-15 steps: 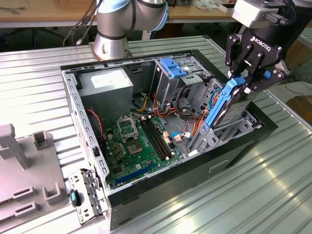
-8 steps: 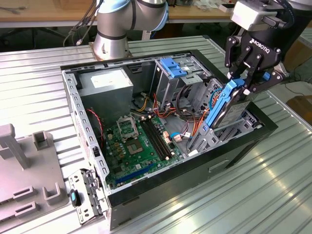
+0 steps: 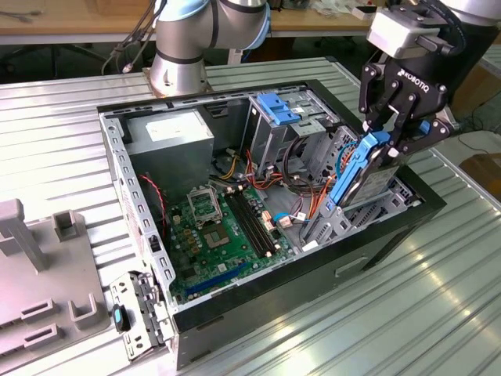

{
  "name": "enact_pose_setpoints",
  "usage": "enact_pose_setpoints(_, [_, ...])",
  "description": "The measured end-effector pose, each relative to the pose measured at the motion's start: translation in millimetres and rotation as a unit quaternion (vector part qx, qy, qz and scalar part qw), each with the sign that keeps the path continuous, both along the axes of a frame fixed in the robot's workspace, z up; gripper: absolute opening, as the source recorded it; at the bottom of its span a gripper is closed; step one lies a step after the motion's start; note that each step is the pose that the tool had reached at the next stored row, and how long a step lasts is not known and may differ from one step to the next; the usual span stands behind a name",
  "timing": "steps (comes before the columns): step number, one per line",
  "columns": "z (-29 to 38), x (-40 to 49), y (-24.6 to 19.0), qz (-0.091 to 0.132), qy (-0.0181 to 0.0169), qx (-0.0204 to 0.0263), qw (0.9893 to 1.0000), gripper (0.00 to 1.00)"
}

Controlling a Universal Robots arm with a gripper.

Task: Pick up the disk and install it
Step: 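Insert the disk into the insertion slot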

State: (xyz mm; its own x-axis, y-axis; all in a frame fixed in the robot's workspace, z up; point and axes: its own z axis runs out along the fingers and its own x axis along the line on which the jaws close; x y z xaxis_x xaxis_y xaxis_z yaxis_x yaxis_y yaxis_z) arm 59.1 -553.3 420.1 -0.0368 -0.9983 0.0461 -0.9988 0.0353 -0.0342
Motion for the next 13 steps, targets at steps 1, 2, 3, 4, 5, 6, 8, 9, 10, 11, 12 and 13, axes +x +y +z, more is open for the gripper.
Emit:
enact_pose_setpoints(1, [-0.7, 0.0, -0.1, 0.0, 0.0, 0.0, 1.0, 0.37])
enact_pose_setpoints(2, [-1.3, 0.0, -0.1, 0.0, 0.0, 0.0, 1.0, 0.37])
enact_pose_setpoints(3, [-1.8, 0.0, -0.1, 0.0, 0.0, 0.0, 1.0, 0.37])
enact_pose_setpoints(4, [-2.7, 0.1, -0.2, 0.0, 0.0, 0.0, 1.0, 0.37])
enact_pose_setpoints(5, [-3.5, 0.1, -0.3, 0.0, 0.0, 0.0, 1.0, 0.37])
enact_pose_setpoints(6, [-4.9, 0.2, -0.5, 0.0, 0.0, 0.0, 1.0, 0.37])
enact_pose_setpoints(8, [-5.8, 0.2, -0.6, 0.0, 0.0, 0.0, 1.0, 0.37])
enact_pose_setpoints(9, [-6.3, 0.2, -0.8, 0.0, 0.0, 0.0, 1.0, 0.37])
enact_pose_setpoints(10, [-6.7, 0.2, -0.8, 0.0, 0.0, 0.0, 1.0, 0.37])
enact_pose_setpoints(11, [-7.7, 0.2, -1.0, 0.0, 0.0, -0.0001, 1.0, 0.37])
enact_pose_setpoints(12, [-8.7, 0.3, -1.1, 0.0, 0.0, 0.0, 1.0, 0.37])
enact_pose_setpoints(13, [-9.6, 0.3, -1.3, 0.0, 0.0, 0.0, 1.0, 0.37])
